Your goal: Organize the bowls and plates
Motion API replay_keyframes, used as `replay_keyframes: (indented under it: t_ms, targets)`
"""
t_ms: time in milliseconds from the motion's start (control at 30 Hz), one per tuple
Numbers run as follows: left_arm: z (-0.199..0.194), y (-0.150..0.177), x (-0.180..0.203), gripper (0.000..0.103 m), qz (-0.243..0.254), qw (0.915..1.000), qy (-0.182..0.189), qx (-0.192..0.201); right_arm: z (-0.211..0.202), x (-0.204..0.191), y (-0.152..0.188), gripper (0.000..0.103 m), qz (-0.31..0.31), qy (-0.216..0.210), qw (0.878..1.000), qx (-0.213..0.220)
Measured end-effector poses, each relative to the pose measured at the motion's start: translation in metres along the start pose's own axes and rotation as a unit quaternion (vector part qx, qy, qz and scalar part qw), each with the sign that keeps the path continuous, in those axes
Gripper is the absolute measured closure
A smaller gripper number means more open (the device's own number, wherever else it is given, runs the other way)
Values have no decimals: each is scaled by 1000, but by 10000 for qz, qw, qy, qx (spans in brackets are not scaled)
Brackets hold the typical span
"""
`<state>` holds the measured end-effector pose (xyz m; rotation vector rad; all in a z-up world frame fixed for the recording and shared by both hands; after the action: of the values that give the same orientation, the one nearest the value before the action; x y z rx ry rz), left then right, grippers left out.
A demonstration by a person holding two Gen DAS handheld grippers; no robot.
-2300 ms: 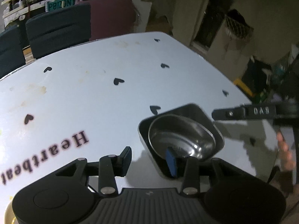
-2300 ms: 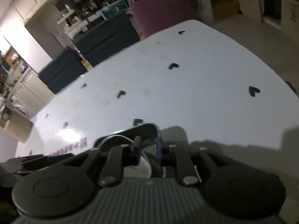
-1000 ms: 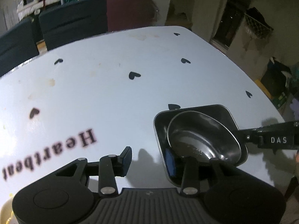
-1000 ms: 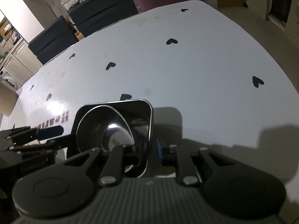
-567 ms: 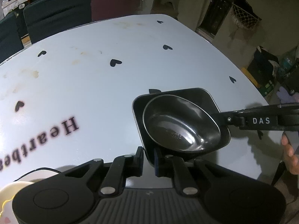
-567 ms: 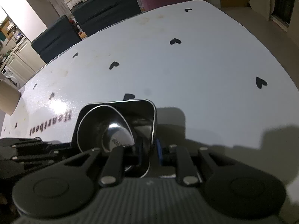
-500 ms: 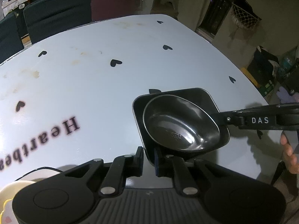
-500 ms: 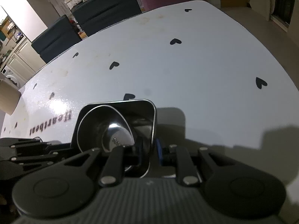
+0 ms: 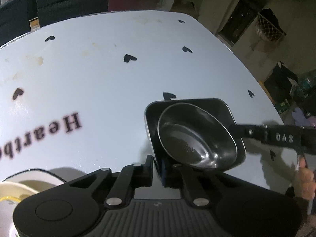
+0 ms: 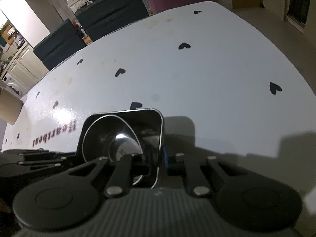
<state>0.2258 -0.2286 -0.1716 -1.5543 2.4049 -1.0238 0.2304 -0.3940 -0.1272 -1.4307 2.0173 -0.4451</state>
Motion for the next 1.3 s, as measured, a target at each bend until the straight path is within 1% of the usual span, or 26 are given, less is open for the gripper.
replay_keyframes:
  t_ms: [100, 167, 233, 333, 433, 500, 600, 833, 967, 1033, 1133, 1233, 1300]
  targets:
    - [-3, 4, 0, 92, -115, 9999, 47, -87, -1, 3, 0, 97, 45, -32, 10000, 67]
    - [-3, 5, -2, 92, -348, 9994, 41, -77, -2, 2, 0, 98, 37, -55, 9999, 81]
    - [-2, 3, -7, 91, -566, 9984, -8, 2, -4, 2, 2, 98, -43, -44, 9999, 80]
    - [-4, -2, -14, 91, -720, 9972, -119, 179, -6, 2, 3, 97, -48, -89, 9999, 17]
    - [-4, -5, -19, 91, -915, 9955, -88, 244, -12, 3, 5, 93, 15, -185, 9998, -32]
    - [-4, -6, -19, 91, -914, 9954, -77, 261, -17, 3, 6, 92, 35, -234, 9997, -8]
    - [-4, -7, -20, 92, -946, 9951, -39, 271, -18, 8, 6, 98, 83, -270, 9996, -15]
    - [-2, -7, -21, 92, -907, 9956, 1, 253, -15, 28, 5, 99, 497, -712, 9962, -65]
    - [-1, -7, -21, 92, -896, 9957, 25, 224, -14, 28, 5, 99, 500, -735, 9960, -69]
    - [0, -6, -19, 95, -872, 9960, 73, 173, -15, 28, 5, 99, 511, -734, 9960, -68]
    - [0, -4, -17, 94, -822, 9965, 91, 105, -15, 26, 4, 100, 475, -691, 9965, -57]
    - [-1, -2, -17, 94, -876, 9961, 119, 78, -16, 24, 4, 100, 384, -630, 9973, -42]
    - [0, -1, -19, 94, -1023, 9946, 121, 89, -15, 20, 5, 100, 336, -601, 9976, -36]
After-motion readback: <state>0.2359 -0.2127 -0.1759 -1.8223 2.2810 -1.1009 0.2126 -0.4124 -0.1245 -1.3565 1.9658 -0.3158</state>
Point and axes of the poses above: each gripper's, at about its wrist camera, not at the fingertips, and z roughly the way its jaws point, x to its right, y to its underside, the point moved 4 cm from there along z, roughly the way its jaws point, and after that the axes turned 11 degrees about x, right-handed, at the moved point
